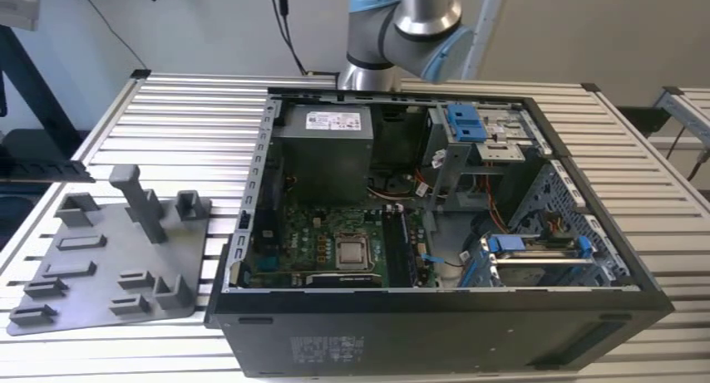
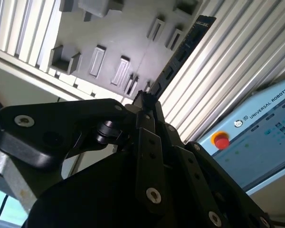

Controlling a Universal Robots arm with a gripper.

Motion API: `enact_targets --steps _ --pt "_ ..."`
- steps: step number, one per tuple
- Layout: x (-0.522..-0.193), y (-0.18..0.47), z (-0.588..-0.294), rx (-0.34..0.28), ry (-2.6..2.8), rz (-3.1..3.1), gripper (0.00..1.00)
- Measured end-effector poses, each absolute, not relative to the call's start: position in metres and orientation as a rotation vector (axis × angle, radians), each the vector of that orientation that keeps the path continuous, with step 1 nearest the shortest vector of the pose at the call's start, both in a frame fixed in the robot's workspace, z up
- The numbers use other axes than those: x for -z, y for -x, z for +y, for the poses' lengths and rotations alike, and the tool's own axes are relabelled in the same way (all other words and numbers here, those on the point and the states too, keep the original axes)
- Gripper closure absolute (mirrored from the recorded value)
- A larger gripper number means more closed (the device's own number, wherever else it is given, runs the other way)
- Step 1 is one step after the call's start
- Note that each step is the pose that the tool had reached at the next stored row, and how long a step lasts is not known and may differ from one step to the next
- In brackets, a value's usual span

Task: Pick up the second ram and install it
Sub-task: 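Pick up the second ram and move it above second insertion slot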

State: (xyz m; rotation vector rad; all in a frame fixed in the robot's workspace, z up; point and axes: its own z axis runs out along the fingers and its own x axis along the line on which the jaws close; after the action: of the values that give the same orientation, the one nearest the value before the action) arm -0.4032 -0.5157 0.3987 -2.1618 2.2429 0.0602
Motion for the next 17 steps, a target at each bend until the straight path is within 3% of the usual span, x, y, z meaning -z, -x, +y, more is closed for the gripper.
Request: enact_targets --steps 17 --pt "-0.399 0.353 -0.516 -0.062 2.163 2.244 0.85"
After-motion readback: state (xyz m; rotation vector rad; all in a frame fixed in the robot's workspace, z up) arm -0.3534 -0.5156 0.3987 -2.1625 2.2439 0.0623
